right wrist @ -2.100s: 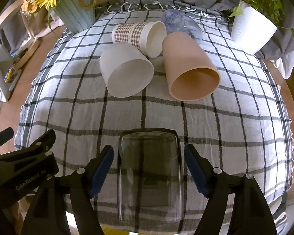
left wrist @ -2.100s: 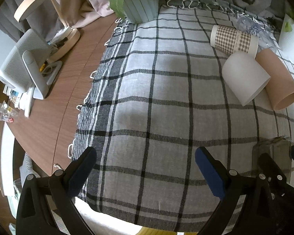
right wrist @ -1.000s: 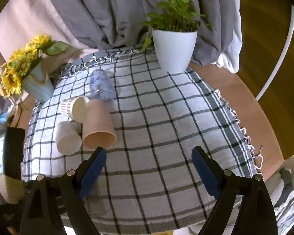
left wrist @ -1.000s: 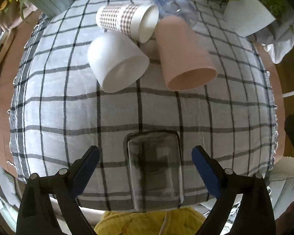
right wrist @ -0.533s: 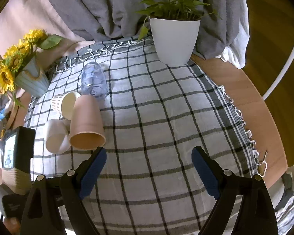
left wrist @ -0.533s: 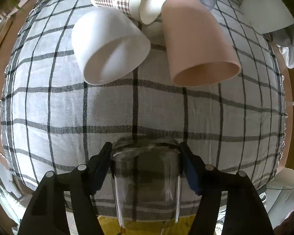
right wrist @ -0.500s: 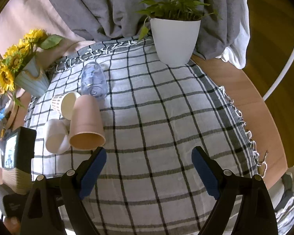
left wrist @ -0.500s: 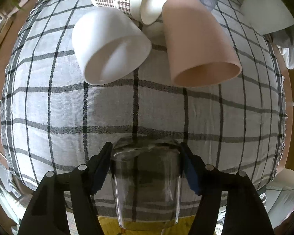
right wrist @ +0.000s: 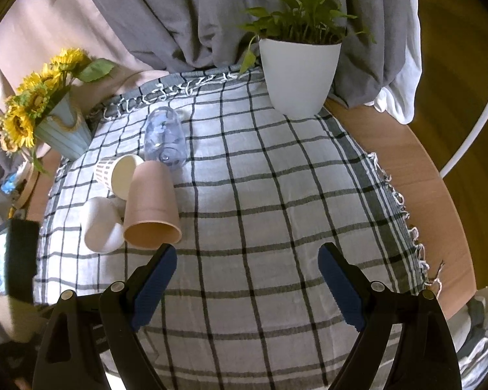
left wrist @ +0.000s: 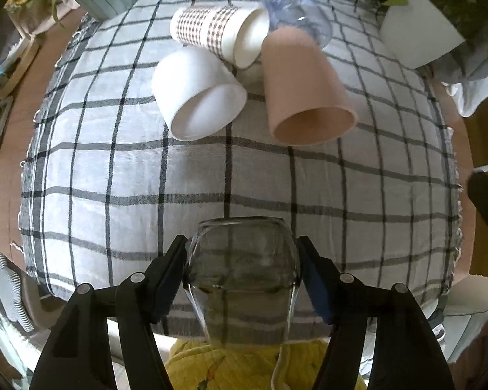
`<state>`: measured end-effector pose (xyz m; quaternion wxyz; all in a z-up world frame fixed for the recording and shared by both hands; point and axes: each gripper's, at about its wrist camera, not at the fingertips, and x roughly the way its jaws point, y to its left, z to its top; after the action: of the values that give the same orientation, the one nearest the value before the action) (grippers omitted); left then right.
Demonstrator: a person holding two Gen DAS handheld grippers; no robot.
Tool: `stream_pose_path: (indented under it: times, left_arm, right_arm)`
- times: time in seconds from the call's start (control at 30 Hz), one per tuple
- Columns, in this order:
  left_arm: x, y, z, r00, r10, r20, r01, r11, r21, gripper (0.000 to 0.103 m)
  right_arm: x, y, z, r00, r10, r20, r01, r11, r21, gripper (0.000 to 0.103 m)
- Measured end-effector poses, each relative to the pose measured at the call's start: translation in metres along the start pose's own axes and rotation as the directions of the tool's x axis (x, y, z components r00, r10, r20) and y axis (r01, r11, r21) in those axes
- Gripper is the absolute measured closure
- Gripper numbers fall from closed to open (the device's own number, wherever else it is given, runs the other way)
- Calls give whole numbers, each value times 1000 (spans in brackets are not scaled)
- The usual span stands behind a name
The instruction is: Flip cup upside down
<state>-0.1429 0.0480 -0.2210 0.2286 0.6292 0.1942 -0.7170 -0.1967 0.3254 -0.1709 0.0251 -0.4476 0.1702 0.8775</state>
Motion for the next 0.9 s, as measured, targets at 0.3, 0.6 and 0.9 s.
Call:
stream_pose_path:
  times: [0.3, 0.6, 0.9]
  left_arm:
    - [-16, 6, -18, 999, -13, 35, 13, 1000, 11, 38]
    - [-26, 0, -18, 997, 6, 79, -8, 1000, 25, 38]
    - [-27, -6, -9, 996, 10, 94, -14, 999, 46, 38]
  right_arm:
    - [-12, 2, 1, 999, 11, 31, -10, 1000, -10, 14]
    - [-15, 0, 2, 999, 13, 44, -13, 1000, 4, 14]
    - [-17, -4, 3, 998, -2, 67, 0, 999, 38, 14]
